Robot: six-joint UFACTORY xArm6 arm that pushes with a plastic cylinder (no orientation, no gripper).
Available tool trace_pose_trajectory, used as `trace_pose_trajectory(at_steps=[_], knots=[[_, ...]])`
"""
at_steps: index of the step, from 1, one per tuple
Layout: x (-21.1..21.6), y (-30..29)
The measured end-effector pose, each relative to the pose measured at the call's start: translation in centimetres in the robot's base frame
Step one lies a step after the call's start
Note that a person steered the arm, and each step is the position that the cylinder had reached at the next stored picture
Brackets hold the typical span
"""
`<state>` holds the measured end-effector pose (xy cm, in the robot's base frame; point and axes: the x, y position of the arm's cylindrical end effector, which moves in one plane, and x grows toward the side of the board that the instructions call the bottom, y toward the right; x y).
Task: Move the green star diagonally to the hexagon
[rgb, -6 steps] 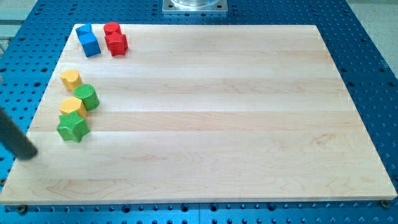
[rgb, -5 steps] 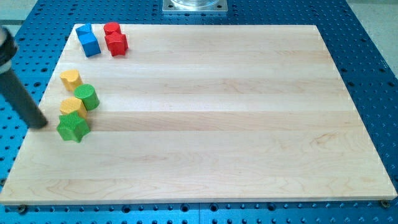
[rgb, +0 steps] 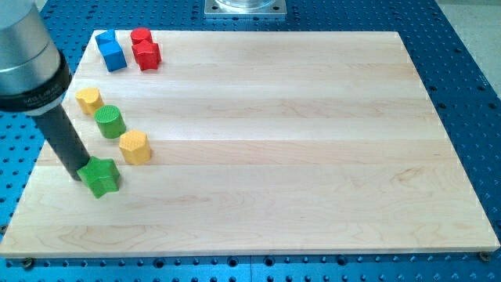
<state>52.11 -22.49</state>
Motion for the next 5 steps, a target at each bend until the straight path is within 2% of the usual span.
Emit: trace_pose_trajectory(at_steps=[2,3,4,5], knots=[[0.2,8.9],[1.7,3.5],[3.5,8.5],[3.1,10.5]])
